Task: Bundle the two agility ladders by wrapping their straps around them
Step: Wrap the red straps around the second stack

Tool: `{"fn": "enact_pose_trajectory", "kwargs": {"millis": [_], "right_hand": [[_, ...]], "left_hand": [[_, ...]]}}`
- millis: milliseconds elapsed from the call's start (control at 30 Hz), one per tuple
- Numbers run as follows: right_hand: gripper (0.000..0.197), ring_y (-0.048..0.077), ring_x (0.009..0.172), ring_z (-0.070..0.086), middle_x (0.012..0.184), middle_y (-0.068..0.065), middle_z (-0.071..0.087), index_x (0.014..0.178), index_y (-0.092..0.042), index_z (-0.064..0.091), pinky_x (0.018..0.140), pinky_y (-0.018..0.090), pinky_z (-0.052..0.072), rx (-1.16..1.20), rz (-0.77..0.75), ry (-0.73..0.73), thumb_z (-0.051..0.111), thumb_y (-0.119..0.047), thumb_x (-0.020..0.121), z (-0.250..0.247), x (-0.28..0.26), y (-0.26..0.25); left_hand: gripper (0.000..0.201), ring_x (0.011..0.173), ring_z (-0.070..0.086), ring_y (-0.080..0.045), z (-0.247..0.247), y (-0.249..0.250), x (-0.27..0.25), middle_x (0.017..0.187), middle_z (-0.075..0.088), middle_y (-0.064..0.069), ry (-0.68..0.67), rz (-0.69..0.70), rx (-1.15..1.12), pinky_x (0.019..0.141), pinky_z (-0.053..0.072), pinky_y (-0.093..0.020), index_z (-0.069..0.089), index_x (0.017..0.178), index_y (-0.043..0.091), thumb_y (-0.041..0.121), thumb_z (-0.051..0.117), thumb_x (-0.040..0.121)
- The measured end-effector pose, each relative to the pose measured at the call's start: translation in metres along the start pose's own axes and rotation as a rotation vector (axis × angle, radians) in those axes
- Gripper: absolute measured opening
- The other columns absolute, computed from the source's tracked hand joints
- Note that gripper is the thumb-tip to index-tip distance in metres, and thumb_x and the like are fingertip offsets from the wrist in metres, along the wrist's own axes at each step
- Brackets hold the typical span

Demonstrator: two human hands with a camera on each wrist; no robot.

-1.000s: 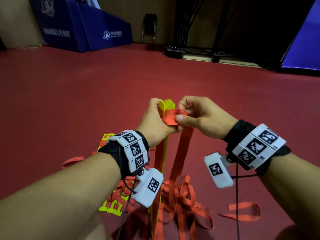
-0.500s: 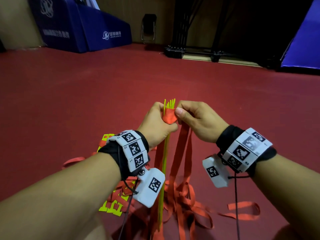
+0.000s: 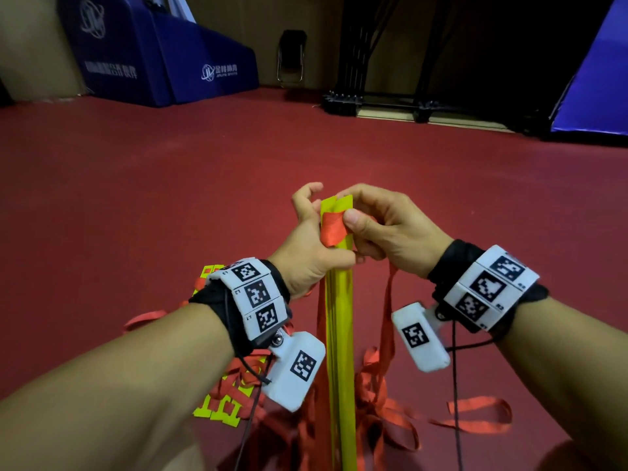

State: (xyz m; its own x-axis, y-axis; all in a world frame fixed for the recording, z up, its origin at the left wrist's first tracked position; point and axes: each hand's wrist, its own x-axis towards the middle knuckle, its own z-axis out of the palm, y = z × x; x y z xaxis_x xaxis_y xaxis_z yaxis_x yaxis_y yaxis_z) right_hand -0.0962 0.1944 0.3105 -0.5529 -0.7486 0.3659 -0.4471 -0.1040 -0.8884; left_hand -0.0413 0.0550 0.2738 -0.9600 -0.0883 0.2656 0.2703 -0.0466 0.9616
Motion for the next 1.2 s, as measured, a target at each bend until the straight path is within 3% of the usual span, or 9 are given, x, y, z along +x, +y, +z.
{"fn": "enact_pose_trajectory", "kwargs": {"millis": [67, 167, 400, 567, 667, 833, 933, 1100, 1200], "right_hand": [[0.024, 0.009, 0.042, 0.033, 0.073, 0.016, 0.049, 0.108, -0.001, 0.052, 0.042, 0.022, 0.037, 0.074, -0.007, -0.003, 0.051, -0.02, 0.095, 0.0, 0.0, -0.002], [0.018, 0.008, 0.041, 0.032, 0.063, 0.008, 0.043, 0.103, -0.004, 0.052, 0.043, 0.02, 0.036, 0.12, 0.011, 0.012, 0.053, -0.02, 0.096, -0.001, 0.0, -0.004], [0.015, 0.007, 0.038, 0.033, 0.064, 0.007, 0.039, 0.097, -0.007, 0.051, 0.04, 0.015, 0.031, 0.188, 0.041, -0.011, 0.056, -0.021, 0.095, 0.003, -0.001, -0.007], [0.027, 0.008, 0.039, 0.027, 0.061, 0.006, 0.035, 0.103, -0.002, 0.051, 0.039, 0.018, 0.023, 0.149, 0.063, 0.07, 0.06, -0.026, 0.094, 0.001, 0.003, -0.003], [0.03, 0.008, 0.038, 0.029, 0.058, 0.003, 0.037, 0.105, -0.002, 0.053, 0.039, 0.017, 0.024, 0.139, 0.059, 0.128, 0.059, -0.029, 0.093, 0.001, 0.006, -0.001], [0.02, 0.007, 0.037, 0.03, 0.058, 0.004, 0.037, 0.101, -0.004, 0.053, 0.039, 0.017, 0.023, 0.1, 0.061, 0.21, 0.058, -0.023, 0.097, 0.002, 0.007, 0.003], [0.016, 0.006, 0.037, 0.03, 0.051, -0.007, 0.042, 0.094, -0.009, 0.051, 0.039, 0.016, 0.023, 0.114, 0.072, 0.236, 0.057, -0.023, 0.093, 0.002, 0.006, 0.001], [0.029, 0.006, 0.037, 0.031, 0.049, -0.008, 0.042, 0.101, -0.004, 0.053, 0.038, 0.018, 0.024, 0.108, 0.058, 0.266, 0.058, -0.028, 0.087, 0.002, 0.006, 0.0], [0.019, 0.007, 0.037, 0.033, 0.048, -0.008, 0.043, 0.097, -0.006, 0.054, 0.038, 0.018, 0.026, 0.066, 0.054, 0.304, 0.058, -0.024, 0.091, 0.001, 0.006, 0.001]], "left_hand": [[0.099, 0.09, 0.062, -0.023, 0.003, 0.003, -0.001, 0.129, 0.045, -0.016, -0.021, 0.009, -0.105, 0.064, 0.058, -0.03, 0.018, 0.129, 0.027, -0.006, 0.067, 0.051], [0.085, 0.077, 0.064, -0.018, 0.005, 0.007, -0.003, 0.12, 0.048, -0.014, -0.025, -0.032, -0.215, 0.058, 0.058, -0.027, 0.026, 0.121, 0.025, -0.013, 0.06, 0.053], [0.114, 0.102, 0.059, -0.035, -0.013, 0.003, -0.003, 0.119, 0.054, -0.021, -0.131, -0.148, -0.249, 0.09, 0.053, -0.052, 0.022, 0.147, 0.003, -0.006, 0.077, 0.049], [0.101, 0.108, 0.061, -0.03, -0.013, 0.003, 0.001, 0.134, 0.054, -0.036, -0.022, -0.1, -0.173, 0.099, 0.052, -0.048, 0.045, 0.137, -0.005, 0.02, 0.088, 0.049], [0.086, 0.106, 0.062, -0.027, -0.012, 0.002, 0.002, 0.124, 0.065, -0.03, 0.012, -0.063, -0.117, 0.107, 0.046, -0.053, 0.057, 0.127, -0.008, 0.029, 0.088, 0.055], [0.082, 0.096, 0.063, -0.025, -0.01, 0.0, 0.002, 0.111, 0.069, -0.03, 0.116, -0.027, -0.091, 0.095, 0.052, -0.047, 0.063, 0.115, -0.012, 0.033, 0.089, 0.052], [0.077, 0.084, 0.063, -0.021, -0.01, -0.002, 0.002, 0.09, 0.07, -0.015, 0.19, -0.003, -0.071, 0.082, 0.053, -0.037, 0.066, 0.102, -0.013, 0.037, 0.09, 0.047], [0.047, 0.071, 0.062, -0.01, -0.011, 0.0, 0.001, 0.075, 0.069, -0.001, 0.225, 0.055, -0.006, 0.071, 0.052, -0.026, 0.068, 0.086, 0.003, 0.027, 0.093, 0.053], [0.047, 0.073, 0.065, -0.012, -0.012, 0.001, 0.0, 0.079, 0.074, -0.011, 0.267, 0.087, 0.04, 0.073, 0.054, -0.03, 0.071, 0.085, 0.003, 0.033, 0.089, 0.054]]}}
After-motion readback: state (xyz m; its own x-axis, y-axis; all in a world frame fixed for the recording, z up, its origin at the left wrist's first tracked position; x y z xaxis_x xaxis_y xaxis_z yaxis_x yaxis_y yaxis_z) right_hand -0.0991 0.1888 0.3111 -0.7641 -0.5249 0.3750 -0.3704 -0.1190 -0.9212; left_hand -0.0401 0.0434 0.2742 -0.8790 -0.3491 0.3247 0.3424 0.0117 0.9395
